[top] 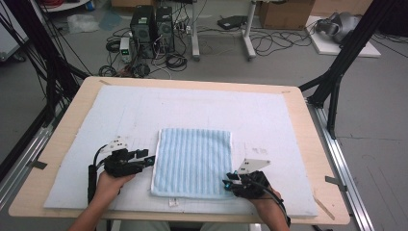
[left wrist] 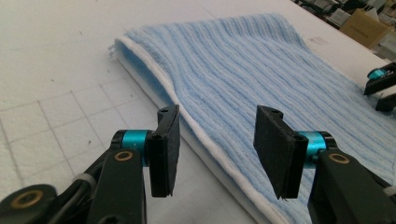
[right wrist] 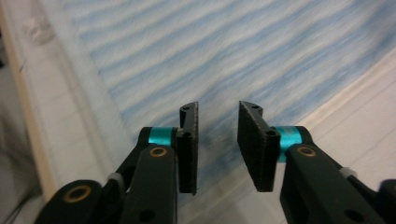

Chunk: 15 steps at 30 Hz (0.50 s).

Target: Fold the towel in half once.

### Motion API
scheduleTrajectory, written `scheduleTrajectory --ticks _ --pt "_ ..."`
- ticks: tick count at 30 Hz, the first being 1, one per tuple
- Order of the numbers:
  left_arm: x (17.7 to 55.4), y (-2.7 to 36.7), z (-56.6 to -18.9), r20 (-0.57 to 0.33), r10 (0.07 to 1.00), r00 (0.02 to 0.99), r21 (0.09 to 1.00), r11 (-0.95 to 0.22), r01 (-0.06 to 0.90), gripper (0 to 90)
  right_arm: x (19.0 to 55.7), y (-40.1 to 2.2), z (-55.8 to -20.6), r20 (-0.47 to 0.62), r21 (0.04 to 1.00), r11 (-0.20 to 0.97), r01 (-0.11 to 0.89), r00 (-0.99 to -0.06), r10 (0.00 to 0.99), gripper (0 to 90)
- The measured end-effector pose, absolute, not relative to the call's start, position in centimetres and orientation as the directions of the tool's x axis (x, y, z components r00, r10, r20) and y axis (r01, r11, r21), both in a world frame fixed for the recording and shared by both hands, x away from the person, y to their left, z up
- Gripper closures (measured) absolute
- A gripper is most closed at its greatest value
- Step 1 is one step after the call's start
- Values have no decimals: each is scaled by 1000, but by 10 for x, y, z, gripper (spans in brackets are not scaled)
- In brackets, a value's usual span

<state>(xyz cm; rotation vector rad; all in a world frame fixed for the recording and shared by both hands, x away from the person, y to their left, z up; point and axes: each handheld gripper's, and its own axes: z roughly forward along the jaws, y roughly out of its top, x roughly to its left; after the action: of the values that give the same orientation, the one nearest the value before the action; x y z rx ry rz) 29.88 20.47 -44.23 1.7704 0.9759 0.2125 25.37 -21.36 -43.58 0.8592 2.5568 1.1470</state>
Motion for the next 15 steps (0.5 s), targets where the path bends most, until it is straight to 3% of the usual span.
scheduleTrajectory --ticks 5,7,9,12,15 --pt "321 203 -431 -315 705 636 860 -71 505 499 276 -219 -425 27 805 418 420 -731 681 581" --pt "333 202 -428 -321 710 626 860 -57 506 501 292 -221 -422 24 828 367 424 -681 731 589" --pt "345 199 -427 -316 711 628 862 -61 504 532 309 -220 -421 19 832 342 437 -639 769 648" --pt "363 191 -429 -302 708 639 859 -89 505 685 335 -215 -422 27 830 318 457 -603 797 788" --pt "378 182 -435 -282 724 630 848 -118 516 750 356 -207 -427 32 817 311 486 -577 816 806"
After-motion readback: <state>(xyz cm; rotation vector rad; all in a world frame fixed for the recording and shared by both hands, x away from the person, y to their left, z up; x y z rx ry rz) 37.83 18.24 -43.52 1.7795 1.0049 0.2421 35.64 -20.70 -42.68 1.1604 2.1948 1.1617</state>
